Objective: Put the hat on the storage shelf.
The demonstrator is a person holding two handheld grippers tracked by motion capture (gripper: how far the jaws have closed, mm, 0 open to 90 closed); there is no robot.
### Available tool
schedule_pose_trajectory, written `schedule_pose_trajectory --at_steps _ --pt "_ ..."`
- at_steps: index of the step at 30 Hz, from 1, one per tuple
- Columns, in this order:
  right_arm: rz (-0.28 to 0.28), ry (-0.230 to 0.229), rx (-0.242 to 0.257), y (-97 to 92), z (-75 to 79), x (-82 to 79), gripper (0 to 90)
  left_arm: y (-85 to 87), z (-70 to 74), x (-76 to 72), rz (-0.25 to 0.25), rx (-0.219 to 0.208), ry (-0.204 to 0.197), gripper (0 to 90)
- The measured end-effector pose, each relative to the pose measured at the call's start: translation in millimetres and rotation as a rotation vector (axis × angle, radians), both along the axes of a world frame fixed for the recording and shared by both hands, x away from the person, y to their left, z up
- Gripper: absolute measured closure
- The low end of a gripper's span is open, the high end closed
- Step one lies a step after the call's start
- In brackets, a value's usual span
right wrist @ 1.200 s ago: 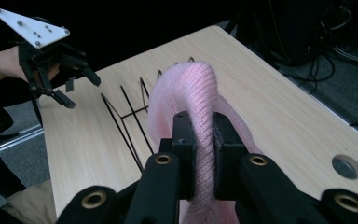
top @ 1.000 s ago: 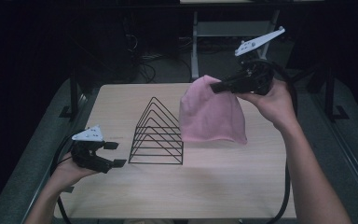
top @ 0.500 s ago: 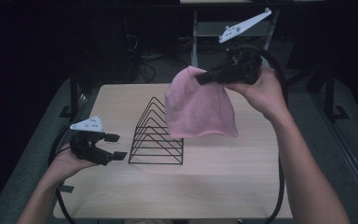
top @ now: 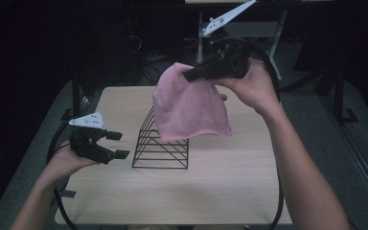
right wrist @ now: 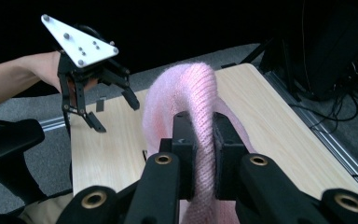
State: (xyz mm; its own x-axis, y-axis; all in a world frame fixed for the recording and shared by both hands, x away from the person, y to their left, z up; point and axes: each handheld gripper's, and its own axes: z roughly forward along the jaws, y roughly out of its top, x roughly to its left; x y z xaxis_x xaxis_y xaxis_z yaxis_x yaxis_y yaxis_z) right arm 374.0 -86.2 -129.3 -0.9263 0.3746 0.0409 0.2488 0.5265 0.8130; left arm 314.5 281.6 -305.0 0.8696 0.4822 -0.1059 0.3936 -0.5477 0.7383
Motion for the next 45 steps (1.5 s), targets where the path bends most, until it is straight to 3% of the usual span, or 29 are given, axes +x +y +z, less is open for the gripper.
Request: schedule_pose_trajectory --at_steps 17,25,27,28,29,31,37,45 --pt "0.067 -0.028 0.006 47.0 13.8 5.6 81.6 -14.0 25.0 10.0 -0.047 -0.005 -0.008 24.5" --pt "0.083 -0.039 0.033 63.0 20.3 5.0 81.7 -12.9 27.0 21.3 -0.063 -0.043 0.006 29.0" --pt "0.092 -0.047 0.035 67.1 21.6 4.8 81.7 -10.6 26.2 24.9 -0.056 -0.056 0.024 33.5" --pt "0.097 -0.051 0.038 70.3 22.2 4.8 81.7 -9.4 25.4 26.8 -0.054 -0.065 0.034 40.3" --pt "0.098 -0.052 0.043 71.6 22.3 4.7 81.7 -7.2 23.6 30.5 -0.060 -0.091 0.070 45.3" --pt "0.101 -0.053 0.048 74.0 21.8 4.5 81.7 -5.8 22.1 32.9 -0.070 -0.109 0.085 56.2" --pt "0.105 -0.047 0.047 78.9 18.3 5.0 81.7 -4.8 19.2 35.4 -0.077 -0.119 0.088 80.3" --pt "0.089 -0.036 0.039 74.4 5.3 12.0 81.7 -6.1 14.2 38.0 -0.052 -0.068 0.073 84.3"
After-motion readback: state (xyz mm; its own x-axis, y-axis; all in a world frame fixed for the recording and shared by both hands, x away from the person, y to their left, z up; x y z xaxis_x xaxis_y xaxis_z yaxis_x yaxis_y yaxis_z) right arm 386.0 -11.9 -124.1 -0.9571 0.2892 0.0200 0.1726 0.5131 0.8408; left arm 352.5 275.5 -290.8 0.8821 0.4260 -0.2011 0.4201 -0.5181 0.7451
